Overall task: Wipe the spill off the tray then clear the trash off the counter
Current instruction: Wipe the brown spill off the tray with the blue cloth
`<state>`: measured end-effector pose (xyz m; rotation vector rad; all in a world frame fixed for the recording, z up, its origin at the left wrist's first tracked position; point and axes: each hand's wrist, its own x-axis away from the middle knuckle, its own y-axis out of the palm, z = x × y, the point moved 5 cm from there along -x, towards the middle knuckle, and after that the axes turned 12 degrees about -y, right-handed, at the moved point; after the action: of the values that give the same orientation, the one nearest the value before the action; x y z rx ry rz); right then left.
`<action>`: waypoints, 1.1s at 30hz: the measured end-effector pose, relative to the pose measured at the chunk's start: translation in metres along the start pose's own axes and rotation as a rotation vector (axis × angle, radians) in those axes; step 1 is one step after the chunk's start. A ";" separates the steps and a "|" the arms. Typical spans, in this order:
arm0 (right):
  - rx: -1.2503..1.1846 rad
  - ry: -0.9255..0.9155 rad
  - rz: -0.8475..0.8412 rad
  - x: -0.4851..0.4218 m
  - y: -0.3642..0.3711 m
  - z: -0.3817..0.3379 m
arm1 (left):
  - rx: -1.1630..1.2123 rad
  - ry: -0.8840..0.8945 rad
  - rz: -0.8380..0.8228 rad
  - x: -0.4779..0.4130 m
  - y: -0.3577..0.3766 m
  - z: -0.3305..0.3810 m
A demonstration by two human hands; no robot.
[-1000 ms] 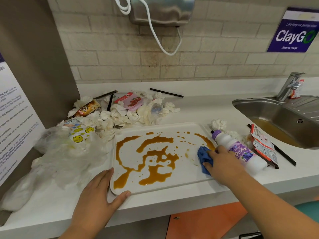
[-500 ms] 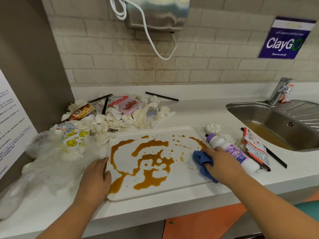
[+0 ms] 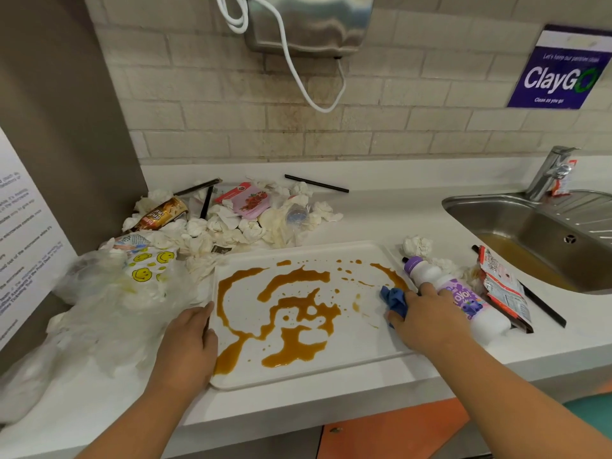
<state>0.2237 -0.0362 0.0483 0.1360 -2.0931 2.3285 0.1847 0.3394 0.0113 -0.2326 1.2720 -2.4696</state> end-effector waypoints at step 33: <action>0.024 -0.021 0.005 -0.031 -0.011 0.006 | 0.007 -0.008 0.008 -0.002 0.001 0.000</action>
<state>0.2554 -0.0391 0.0577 0.1561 -2.0774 2.3662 0.1868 0.3392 0.0104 -0.2352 1.2582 -2.4637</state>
